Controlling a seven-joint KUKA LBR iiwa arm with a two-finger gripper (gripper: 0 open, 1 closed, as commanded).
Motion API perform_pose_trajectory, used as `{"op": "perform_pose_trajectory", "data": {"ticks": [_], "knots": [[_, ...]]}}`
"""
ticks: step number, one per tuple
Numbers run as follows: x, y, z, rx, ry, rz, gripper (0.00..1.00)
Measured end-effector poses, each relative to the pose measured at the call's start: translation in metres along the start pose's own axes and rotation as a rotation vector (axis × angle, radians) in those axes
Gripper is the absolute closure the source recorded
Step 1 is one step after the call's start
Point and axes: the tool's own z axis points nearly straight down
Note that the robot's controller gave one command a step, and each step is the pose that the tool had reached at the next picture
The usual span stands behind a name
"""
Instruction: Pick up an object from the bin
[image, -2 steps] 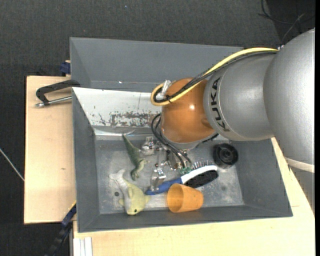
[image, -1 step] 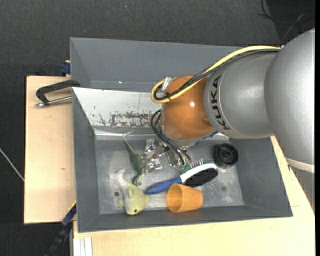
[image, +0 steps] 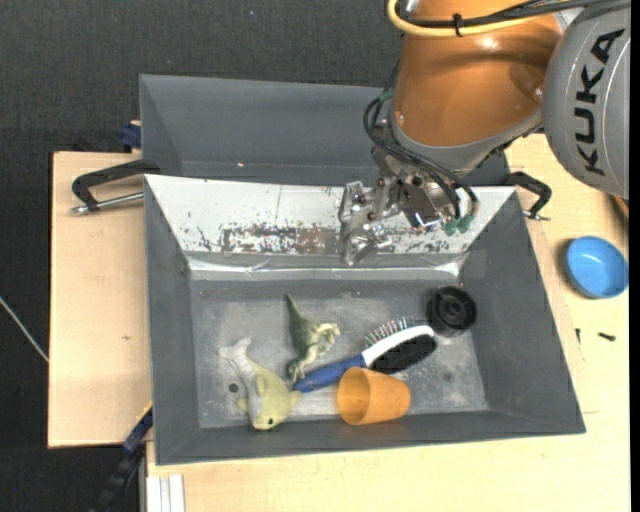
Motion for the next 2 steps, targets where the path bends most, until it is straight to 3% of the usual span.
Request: {"op": "perform_pose_trajectory", "data": {"ticks": [1,2], "knots": [[0.0536,-0.0324,-0.1032,0.002,0.000,0.111,1.00],[0.0532,-0.0308,-0.0980,-0.001,0.010,0.108,0.00]]}}
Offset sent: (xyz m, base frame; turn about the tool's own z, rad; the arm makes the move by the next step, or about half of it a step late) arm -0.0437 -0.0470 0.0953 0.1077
